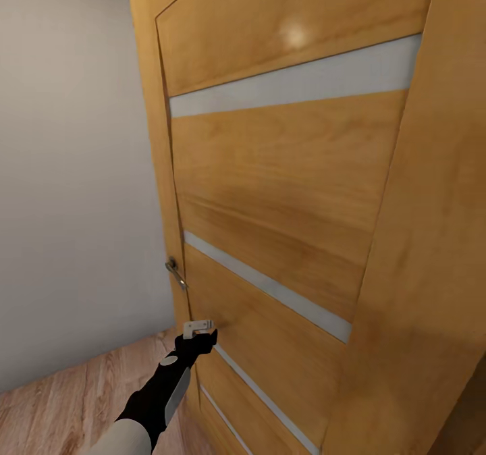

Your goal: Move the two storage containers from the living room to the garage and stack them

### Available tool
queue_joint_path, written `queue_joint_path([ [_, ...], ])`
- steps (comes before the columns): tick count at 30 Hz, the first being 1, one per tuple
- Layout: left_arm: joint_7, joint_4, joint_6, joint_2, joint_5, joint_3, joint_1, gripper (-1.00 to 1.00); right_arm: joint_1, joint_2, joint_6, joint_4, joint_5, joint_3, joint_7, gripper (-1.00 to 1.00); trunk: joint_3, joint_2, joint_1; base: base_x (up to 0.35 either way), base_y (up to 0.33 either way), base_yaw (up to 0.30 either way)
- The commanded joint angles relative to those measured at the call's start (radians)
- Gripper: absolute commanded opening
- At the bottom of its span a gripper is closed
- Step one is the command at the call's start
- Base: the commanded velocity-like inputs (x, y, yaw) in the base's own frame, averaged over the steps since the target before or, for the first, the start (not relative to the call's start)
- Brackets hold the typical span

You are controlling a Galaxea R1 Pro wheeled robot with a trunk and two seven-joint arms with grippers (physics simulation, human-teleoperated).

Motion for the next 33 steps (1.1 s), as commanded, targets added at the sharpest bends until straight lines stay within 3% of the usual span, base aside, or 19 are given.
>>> queue_joint_path([
  [1,-0.003,-0.003,0.005,-0.001,0.015,-0.006,0.000,1.00,0.000,0.000,-0.003,0.002,-0.002,0.006,-0.003,1.00,0.001,0.000,0.000,0.000,0.000,-0.225],
  [12,-0.003,-0.003,0.005,-0.001,0.015,-0.006,0.000,1.00,0.000,0.000,-0.003,0.002,-0.001,0.006,-0.003,1.00,0.009,0.000,0.000,0.000,0.000,-0.232],
  [33,-0.003,-0.003,0.005,0.000,0.015,-0.006,0.000,1.00,0.000,0.000,-0.014,0.003,-0.002,0.006,-0.001,1.00,0.009,0.000,0.000,0.000,0.000,-0.008],
])
